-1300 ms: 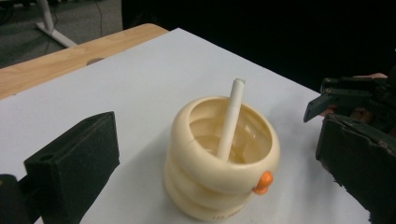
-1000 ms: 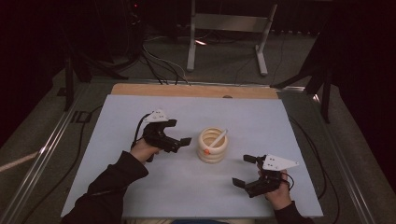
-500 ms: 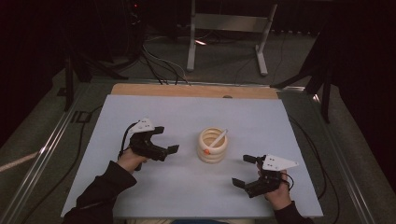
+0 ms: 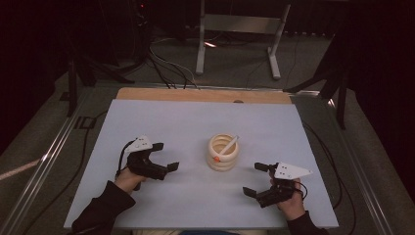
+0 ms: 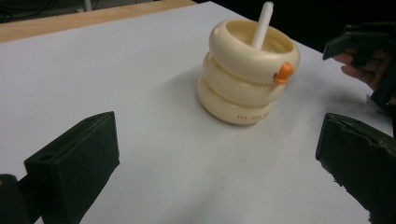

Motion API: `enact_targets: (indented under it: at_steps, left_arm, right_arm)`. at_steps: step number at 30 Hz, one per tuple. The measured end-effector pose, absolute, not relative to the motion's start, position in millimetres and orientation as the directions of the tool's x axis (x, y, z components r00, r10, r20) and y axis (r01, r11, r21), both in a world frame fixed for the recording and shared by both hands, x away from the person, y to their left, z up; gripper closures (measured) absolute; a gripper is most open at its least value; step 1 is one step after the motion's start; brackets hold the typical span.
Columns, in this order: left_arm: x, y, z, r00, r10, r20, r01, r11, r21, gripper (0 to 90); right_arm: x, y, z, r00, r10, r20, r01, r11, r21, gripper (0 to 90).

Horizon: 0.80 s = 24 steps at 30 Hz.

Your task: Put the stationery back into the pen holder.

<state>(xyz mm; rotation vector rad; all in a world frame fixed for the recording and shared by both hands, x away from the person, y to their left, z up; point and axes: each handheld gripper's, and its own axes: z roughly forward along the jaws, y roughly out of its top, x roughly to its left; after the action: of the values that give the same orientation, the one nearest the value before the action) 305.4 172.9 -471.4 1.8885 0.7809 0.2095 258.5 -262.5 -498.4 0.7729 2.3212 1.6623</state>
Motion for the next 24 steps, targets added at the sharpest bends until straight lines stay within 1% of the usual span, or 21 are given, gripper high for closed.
enact_targets:
  at_steps: [2, 6, 16, 21, 24]
  left_arm:
    - [301, 176, -473, 0.768, 0.613, -0.187, 0.411, -0.248, 0.878, 0.1]
    - [294, 183, -476, 0.759, 0.617, -0.209, 0.418, -0.214, 0.883, 0.2]
    - [282, 202, -492, 0.737, 0.637, -0.224, 0.442, -0.204, 0.874, 0.1]
    - [274, 210, -495, 0.735, 0.644, -0.211, 0.44, -0.217, 0.871, 0.2]
    - [267, 217, -497, 0.74, 0.646, -0.187, 0.42, -0.228, 0.878, 0.1]
  right_arm:
    - [258, -262, -498, -0.848, 0.51, 0.146, 0.304, 0.241, 0.922, 0.0]
    - [257, -262, -498, -0.848, 0.51, 0.146, 0.304, 0.24, 0.922, 0.0]
    - [258, -263, -499, -0.848, 0.508, 0.148, 0.303, 0.239, 0.923, 0.0]
    - [259, -263, -499, -0.846, 0.511, 0.149, 0.306, 0.239, 0.922, 0.0]
    - [258, -264, -499, -0.846, 0.511, 0.149, 0.306, 0.238, 0.922, 0.0]
